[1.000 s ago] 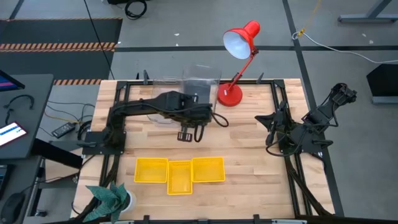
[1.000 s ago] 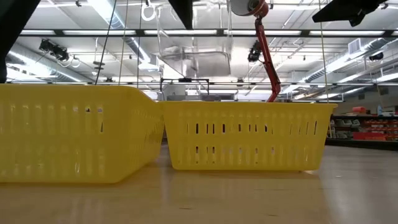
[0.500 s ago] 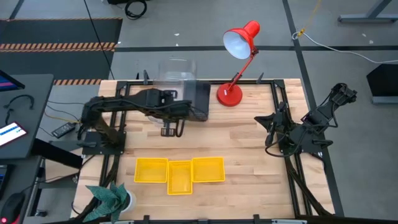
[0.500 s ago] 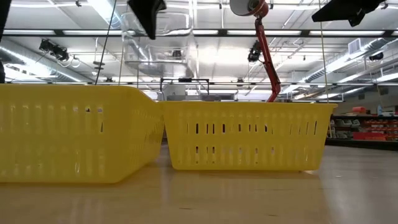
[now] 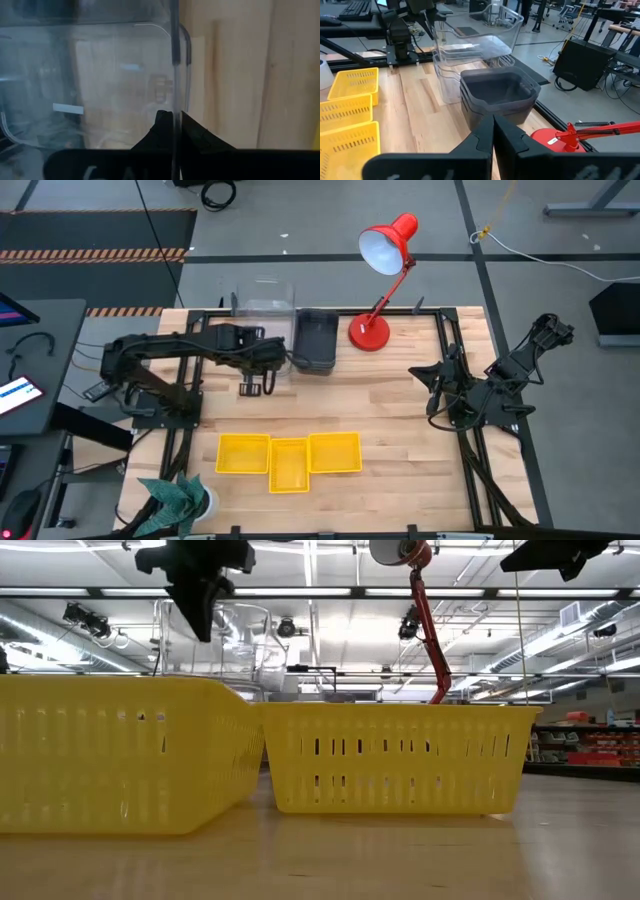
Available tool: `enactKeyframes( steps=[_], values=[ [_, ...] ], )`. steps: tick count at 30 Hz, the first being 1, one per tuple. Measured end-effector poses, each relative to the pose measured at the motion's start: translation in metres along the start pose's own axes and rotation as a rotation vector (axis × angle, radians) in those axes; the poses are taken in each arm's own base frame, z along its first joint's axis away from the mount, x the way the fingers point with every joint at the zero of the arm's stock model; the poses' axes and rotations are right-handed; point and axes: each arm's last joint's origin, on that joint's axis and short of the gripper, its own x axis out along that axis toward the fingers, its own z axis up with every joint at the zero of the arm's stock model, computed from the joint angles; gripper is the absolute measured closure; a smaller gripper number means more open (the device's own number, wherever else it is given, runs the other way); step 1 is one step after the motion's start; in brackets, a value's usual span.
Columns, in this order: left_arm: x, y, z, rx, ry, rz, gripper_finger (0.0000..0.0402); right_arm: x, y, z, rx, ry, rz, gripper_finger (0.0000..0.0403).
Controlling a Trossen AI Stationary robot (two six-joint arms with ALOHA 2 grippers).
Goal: Stack baskets by color
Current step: Stack the bottom transparent bin on the transparent bins
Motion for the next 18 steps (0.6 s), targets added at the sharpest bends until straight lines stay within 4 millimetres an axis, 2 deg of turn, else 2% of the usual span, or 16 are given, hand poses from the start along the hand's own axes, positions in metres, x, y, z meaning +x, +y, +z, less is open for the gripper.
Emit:
enactKeyframes(
  steps=[8,18],
  values=[
    [0.021,0.007,-0.007,-0.019,-0.027,-0.091,0.0393,0.0,0.0,0.0,0.002,-0.001,0.0,0.039],
    [0.049,0.003,-0.014,-0.066,-0.023,-0.232,0.0393,0.0,0.0,0.0,-0.001,0.0,-0.001,0.039]
  ],
)
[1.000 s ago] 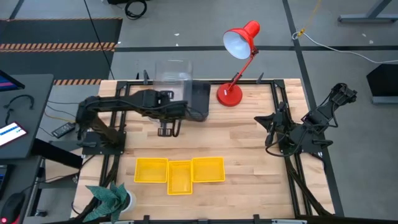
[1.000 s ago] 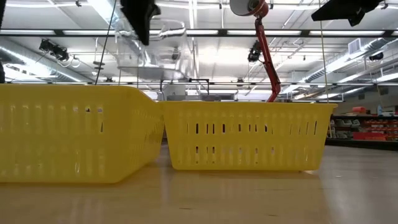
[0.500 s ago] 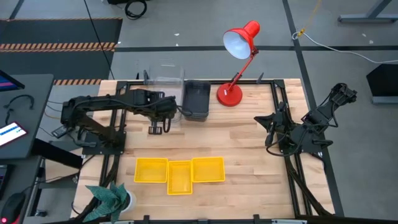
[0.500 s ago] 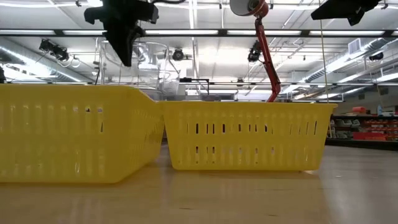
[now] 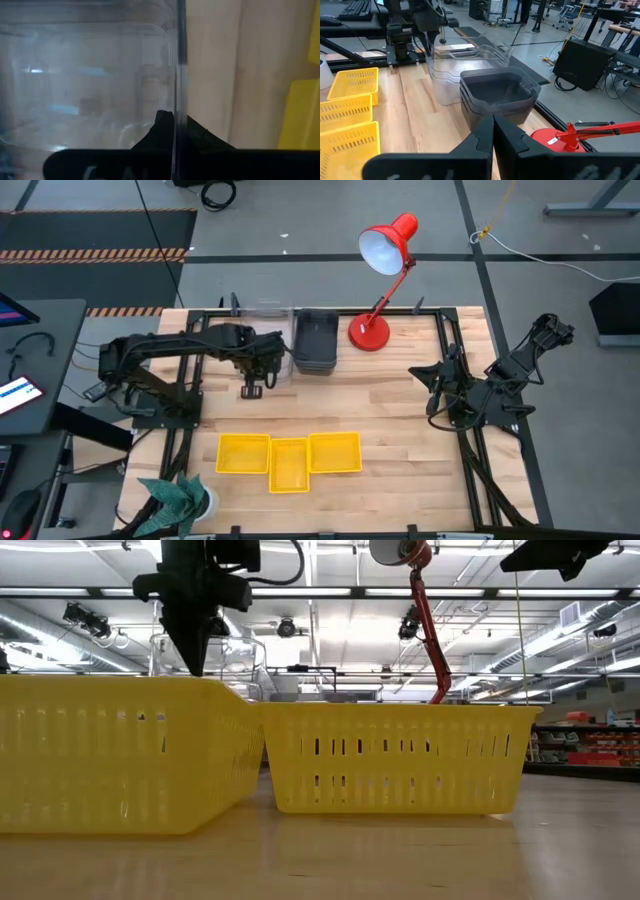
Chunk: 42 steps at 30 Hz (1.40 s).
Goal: Stack baskets by color
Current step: Stack the bottom transparent bin on the transparent bins, then stack the left yellow bin on the center yellow bin
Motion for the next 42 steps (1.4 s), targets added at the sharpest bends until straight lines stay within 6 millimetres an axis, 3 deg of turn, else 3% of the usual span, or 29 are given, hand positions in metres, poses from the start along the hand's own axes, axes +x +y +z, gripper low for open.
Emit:
enactKeyframes(
  steps=[6,13,17,21,26,31,36,42],
  values=[
    [0.008,-0.001,-0.001,-0.013,-0.005,-0.001,0.0363,0.0,0.0,0.0,-0.002,-0.001,-0.005,0.039],
    [0.007,0.001,0.001,-0.022,-0.018,0.066,0.0259,0.0,0.0,0.0,-0.002,-0.002,-0.007,0.039],
    [-0.004,0.003,0.006,-0.044,-0.045,0.091,0.0206,0.0,0.0,0.0,-0.002,-0.002,-0.007,0.039],
    [-0.021,0.005,0.014,-0.07,-0.095,0.108,0.0177,0.0,0.0,0.0,-0.003,-0.002,-0.007,0.039],
    [-0.025,0.005,0.013,-0.098,-0.084,0.089,0.0173,0.0,0.0,0.0,-0.003,-0.002,-0.007,0.039],
    [-0.025,-0.006,0.013,-0.079,-0.077,0.007,0.0195,0.0,0.0,0.0,-0.004,-0.002,-0.008,0.039],
    [-0.033,-0.036,0.018,0.049,-0.154,-0.164,0.023,0.001,-0.001,0.0,-0.016,-0.008,-0.03,0.039],
    [-0.033,-0.078,0.021,0.145,-0.139,-0.214,0.0265,0.003,-0.002,0.002,-0.038,-0.017,-0.06,0.039]
  ],
)
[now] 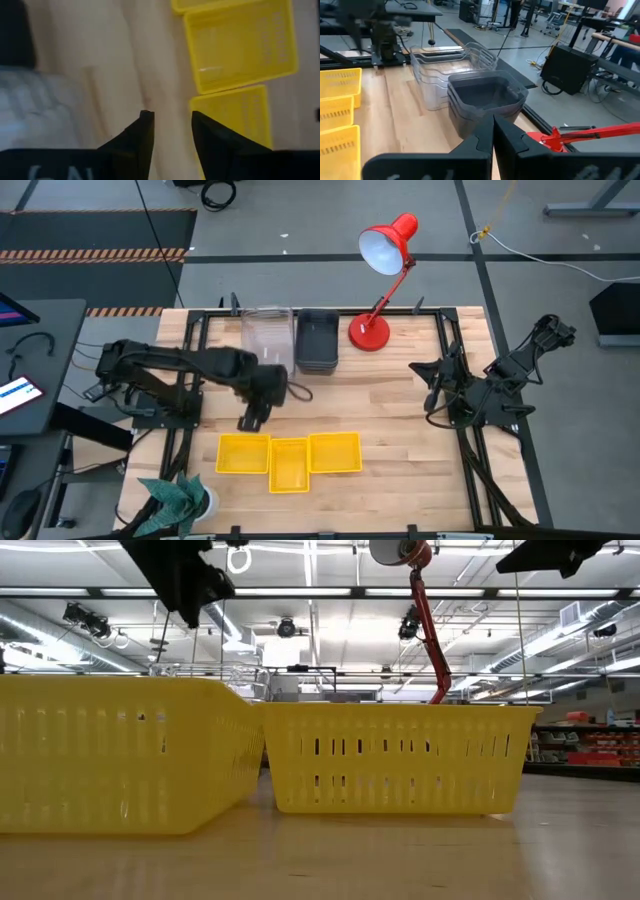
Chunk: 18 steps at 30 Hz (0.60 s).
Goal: Stack baskets by color
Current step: Stack the left yellow bin on the center yellow bin
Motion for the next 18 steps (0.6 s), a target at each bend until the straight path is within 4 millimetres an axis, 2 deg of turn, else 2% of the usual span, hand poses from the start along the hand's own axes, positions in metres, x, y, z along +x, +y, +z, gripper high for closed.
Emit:
enactKeyframes(
  steps=[8,15,18],
  values=[
    [0.016,-0.048,0.005,-0.095,0.053,-0.03,0.028,0.003,0.001,0.01,-0.021,-0.049,-0.013,0.039],
    [0.038,-0.082,0.005,-0.114,0.144,-0.049,0.0266,0.006,-0.001,0.013,-0.035,-0.055,-0.03,0.0393],
    [0.051,-0.091,0.002,-0.118,0.222,0.007,0.026,0.007,-0.002,0.013,-0.044,-0.053,-0.034,0.0393]
  ],
)
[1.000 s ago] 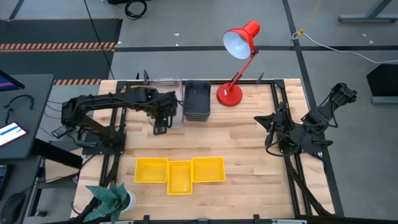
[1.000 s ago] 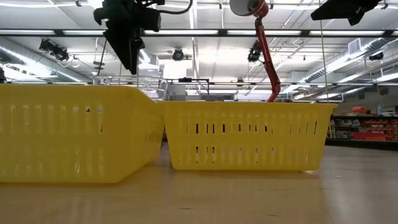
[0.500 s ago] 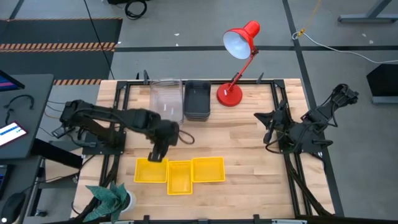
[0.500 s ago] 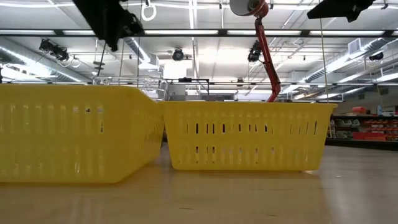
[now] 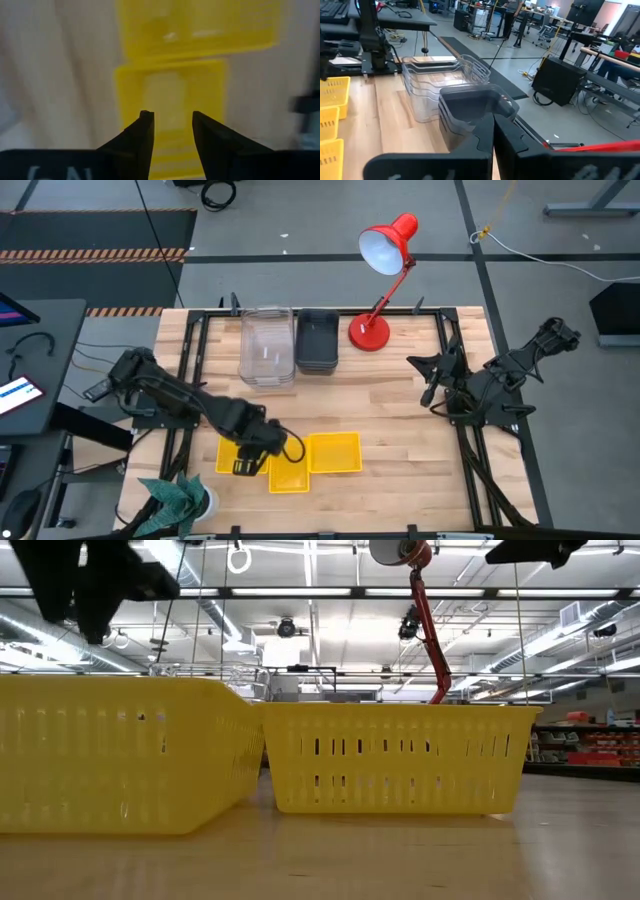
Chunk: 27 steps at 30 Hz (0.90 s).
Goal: Stack baskets by color
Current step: Stack the left yellow bin on the center yellow bin
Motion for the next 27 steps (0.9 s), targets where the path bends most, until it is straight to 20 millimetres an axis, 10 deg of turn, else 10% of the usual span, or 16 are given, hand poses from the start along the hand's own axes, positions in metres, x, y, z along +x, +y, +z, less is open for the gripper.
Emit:
enactKeyframes(
  steps=[15,27],
  values=[
    [0.053,0.021,-0.01,-0.003,0.166,0.162,0.0196,0.006,0.003,0.003,-0.002,0.005,0.061,0.0394],
    [0.094,0.039,-0.03,-0.029,0.229,0.074,0.0238,0.007,0.006,0.003,0.001,0.004,0.062,0.0394]
  ],
)
